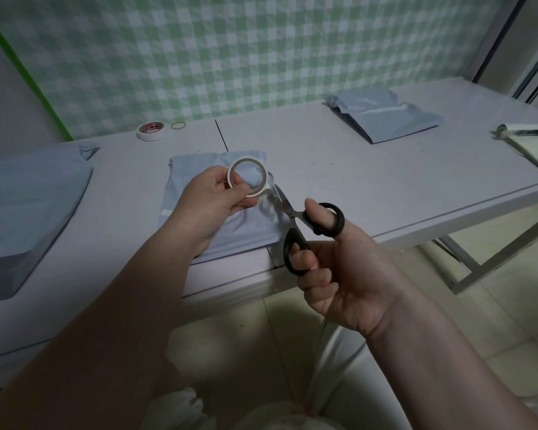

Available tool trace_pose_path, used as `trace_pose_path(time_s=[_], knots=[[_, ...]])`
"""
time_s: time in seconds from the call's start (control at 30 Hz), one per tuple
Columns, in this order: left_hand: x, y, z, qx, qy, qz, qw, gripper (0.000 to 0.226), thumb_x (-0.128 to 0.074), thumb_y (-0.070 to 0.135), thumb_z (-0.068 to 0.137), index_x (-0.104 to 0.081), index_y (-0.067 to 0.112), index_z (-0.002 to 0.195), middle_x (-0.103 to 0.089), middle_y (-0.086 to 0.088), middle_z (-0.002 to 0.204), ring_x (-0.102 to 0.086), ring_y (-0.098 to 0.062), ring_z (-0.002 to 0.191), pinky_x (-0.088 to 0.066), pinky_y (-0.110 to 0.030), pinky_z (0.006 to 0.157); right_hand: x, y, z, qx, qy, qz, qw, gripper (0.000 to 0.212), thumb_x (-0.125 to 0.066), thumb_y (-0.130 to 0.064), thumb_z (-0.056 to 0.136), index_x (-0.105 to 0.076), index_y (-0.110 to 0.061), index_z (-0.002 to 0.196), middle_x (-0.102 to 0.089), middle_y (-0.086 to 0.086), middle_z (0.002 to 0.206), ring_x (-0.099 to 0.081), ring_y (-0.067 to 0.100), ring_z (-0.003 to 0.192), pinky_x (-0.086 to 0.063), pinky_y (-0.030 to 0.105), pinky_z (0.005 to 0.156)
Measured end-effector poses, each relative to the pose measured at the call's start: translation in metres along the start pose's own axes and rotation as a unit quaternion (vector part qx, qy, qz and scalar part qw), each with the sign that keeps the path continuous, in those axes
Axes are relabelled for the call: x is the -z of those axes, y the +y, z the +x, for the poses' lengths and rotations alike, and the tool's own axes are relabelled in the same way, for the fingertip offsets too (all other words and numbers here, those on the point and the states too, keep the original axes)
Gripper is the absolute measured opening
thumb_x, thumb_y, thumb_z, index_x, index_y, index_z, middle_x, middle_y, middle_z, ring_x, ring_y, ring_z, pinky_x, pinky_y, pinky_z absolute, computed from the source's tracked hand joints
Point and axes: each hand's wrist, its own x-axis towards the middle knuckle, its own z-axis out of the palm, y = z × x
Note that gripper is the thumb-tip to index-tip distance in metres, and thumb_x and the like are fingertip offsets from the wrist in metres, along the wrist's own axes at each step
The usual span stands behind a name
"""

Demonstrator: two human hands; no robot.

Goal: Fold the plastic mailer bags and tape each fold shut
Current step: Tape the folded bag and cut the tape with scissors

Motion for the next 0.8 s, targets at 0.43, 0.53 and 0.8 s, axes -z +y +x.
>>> trace_pose_path(time_s=[0.43,0.53,0.8], knots=[[0.000,-0.001,0.000,-0.001,0.001,0.005,1.000,0.015,-0.056,0.000,0.091,-0.053,0.011,0.082,-0.066,-0.005,0.080,-0.070,-0.013,0.072,-0.054,-0.020,0.073,-0.004,-0.003,0.009,0.028,0.002,-0.019,0.999,0.036,-0.064,-0.049,0.062,-0.049,-0.017,0.069,-0.045,-0.003,0.046,-0.034,0.002,0.027,-0.028,0.011,0.026],[0.000,-0.001,0.000,0.000,0.001,0.009,1.000,0.015,-0.056,-0.001,0.091,-0.053,0.011,0.082,-0.065,-0.006,0.079,-0.070,-0.014,0.071,-0.056,-0.023,0.077,-0.003,-0.002,0.011,0.029,-0.001,-0.020,0.999,0.037,-0.064,-0.050,0.062,-0.049,-0.018,0.070,-0.046,-0.003,0.046,-0.034,0.001,0.027,-0.027,0.010,0.026],[-0.001,0.000,-0.001,0.000,0.002,0.011,1.000,0.016,-0.055,-0.001,0.091,-0.052,0.011,0.081,-0.064,-0.005,0.077,-0.069,-0.014,0.070,-0.056,-0.024,0.079,0.000,0.000,0.016,0.034,-0.009,-0.011,0.999,0.036,-0.064,-0.049,0.065,-0.045,-0.019,0.072,-0.045,-0.004,0.046,-0.033,0.001,0.027,-0.025,0.011,0.025]])
